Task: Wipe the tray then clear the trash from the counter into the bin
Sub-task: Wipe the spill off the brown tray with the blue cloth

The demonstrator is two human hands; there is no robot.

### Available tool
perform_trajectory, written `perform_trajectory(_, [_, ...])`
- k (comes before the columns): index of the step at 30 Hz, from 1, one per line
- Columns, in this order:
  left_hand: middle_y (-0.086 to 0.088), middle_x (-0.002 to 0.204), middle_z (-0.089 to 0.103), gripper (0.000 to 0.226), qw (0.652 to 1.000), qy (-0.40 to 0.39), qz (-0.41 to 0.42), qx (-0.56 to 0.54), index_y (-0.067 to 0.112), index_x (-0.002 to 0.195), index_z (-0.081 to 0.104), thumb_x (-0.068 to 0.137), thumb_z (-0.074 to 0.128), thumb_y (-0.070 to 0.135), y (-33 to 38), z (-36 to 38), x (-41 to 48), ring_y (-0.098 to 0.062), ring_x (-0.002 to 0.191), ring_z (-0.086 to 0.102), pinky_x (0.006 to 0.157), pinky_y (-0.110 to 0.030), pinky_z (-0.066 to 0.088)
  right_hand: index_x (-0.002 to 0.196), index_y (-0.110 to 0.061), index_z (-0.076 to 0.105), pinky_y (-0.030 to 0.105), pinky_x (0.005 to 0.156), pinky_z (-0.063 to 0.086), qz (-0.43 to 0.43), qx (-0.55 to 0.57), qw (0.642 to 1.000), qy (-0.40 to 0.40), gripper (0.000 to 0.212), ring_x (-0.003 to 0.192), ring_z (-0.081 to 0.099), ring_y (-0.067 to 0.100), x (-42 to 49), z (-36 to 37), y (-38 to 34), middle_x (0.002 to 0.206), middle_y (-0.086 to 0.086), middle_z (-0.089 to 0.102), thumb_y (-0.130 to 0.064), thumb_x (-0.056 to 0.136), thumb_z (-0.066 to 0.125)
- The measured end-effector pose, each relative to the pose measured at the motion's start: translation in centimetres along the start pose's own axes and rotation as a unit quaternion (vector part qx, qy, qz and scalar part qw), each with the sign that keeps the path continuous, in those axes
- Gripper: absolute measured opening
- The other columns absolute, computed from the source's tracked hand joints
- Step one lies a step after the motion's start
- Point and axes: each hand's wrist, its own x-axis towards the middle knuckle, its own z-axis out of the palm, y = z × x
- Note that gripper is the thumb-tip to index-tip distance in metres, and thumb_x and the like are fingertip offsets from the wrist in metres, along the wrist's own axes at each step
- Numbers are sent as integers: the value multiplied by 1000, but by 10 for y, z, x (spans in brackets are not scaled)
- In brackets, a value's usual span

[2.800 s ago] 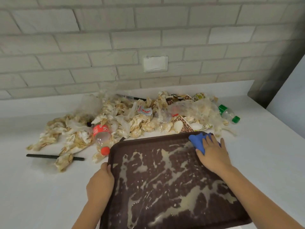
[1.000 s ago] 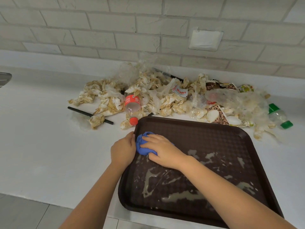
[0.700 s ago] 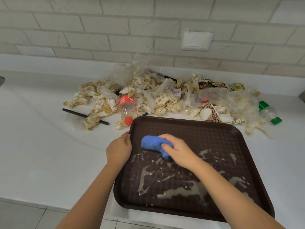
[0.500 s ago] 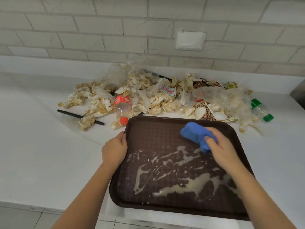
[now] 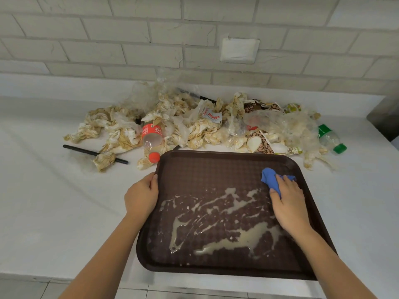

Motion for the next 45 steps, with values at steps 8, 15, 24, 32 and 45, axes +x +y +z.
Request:
perform_trajectory(8, [-9,97,70,37,1000,-11,6,-9,23,126,60,101,33,31,0,-2,1,-29,92,63,67,-30,43,150,-17,19,43,118,9,-59,-34,997,-43,53,144,10,28,-17,28,-80,157,6,16,-34,100,28])
perform_trajectory(15, [-7,96,70,36,999,-43,12,-28,22,118,63,101,33,32,-4,-5,5,-26,92,62,68,-28,41,151,-23,11,41,118,-1,-145,-19,985,-88,55,146,0,25,-29,47,-138,159,2,8,-36,101,27])
perform_trajectory(24, [-10,108,68,34,985,-134,-16,-108,14,116,66,100,40,28,-9,-14,15,-27,102,61,77,-27,41,148,-34,22,39,117,-1,-300,-12,941,-153,51,144,6,27,-19,70,-188,157,1,15,-40,99,32])
perform_trajectory(32, [-2,54,48,36,976,-124,-41,-174,8,62,51,96,49,18,-12,-12,20,-14,55,44,59,-27,34,136,-31,49,41,118,9,-399,41,901,-164,42,140,23,24,-32,68,-184,148,0,38,-31,94,44])
perform_trajectory(45, [-16,74,66,28,991,-63,-12,-116,11,106,69,98,46,27,-10,-8,10,-28,74,62,65,-30,42,111,-31,59,31,93,47,-269,283,885,-254,25,98,60,10,-30,33,-159,104,-3,66,-18,98,41])
